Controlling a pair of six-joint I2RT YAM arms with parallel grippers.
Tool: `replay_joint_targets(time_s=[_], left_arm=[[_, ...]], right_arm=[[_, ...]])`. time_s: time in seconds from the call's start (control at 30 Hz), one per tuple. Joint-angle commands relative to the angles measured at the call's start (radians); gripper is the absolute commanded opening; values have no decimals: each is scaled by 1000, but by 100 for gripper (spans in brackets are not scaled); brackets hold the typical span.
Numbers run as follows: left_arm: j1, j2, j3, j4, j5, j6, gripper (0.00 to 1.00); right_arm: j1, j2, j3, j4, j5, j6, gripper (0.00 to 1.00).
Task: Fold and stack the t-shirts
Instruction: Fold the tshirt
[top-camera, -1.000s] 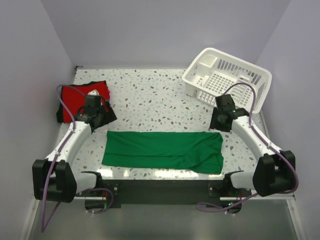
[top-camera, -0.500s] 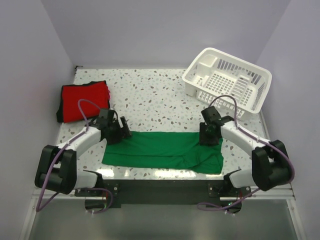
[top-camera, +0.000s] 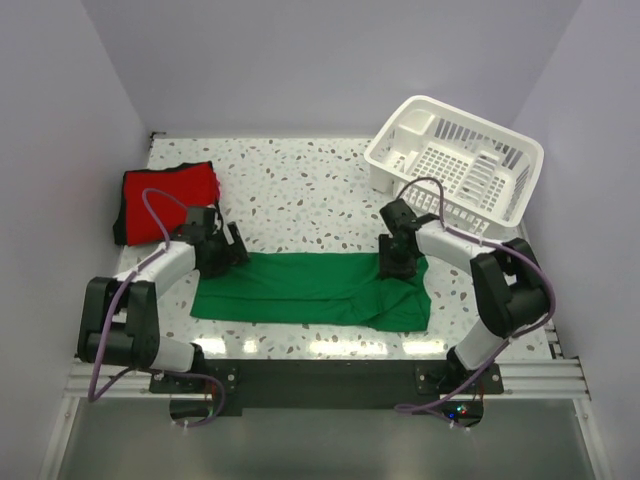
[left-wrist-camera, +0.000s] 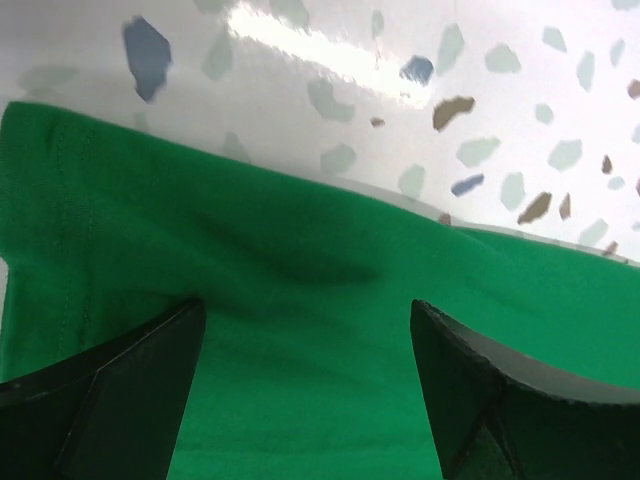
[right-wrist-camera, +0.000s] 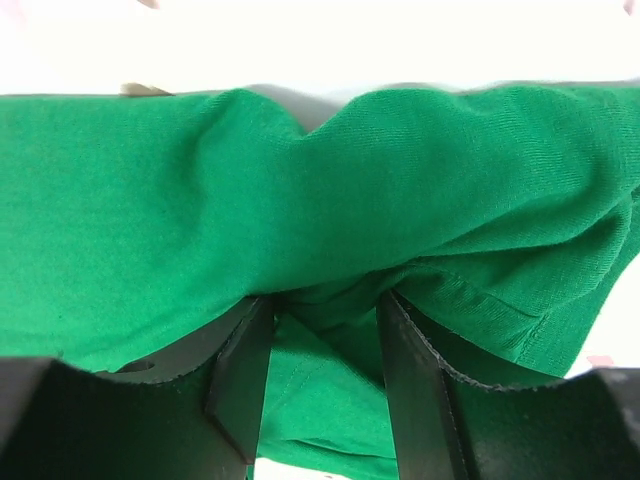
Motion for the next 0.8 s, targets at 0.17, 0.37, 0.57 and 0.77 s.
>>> replay_joint_targets(time_s=[0.17,0.37,0.57,0.77], left_arm=[[18,77,108,-56,-95,124,89],[15,46,140,-78,-63,138,89],[15,8,90,-70,-45,138,89],[15,-4,62,-69,-37,145,89]], right_arm=[[38,20,71,21,-42,25,39],[47,-63,27,9,-63,32,23],[65,-112,-10,3,-62,46,23],[70,-132,-26,-13,-18,52,40]])
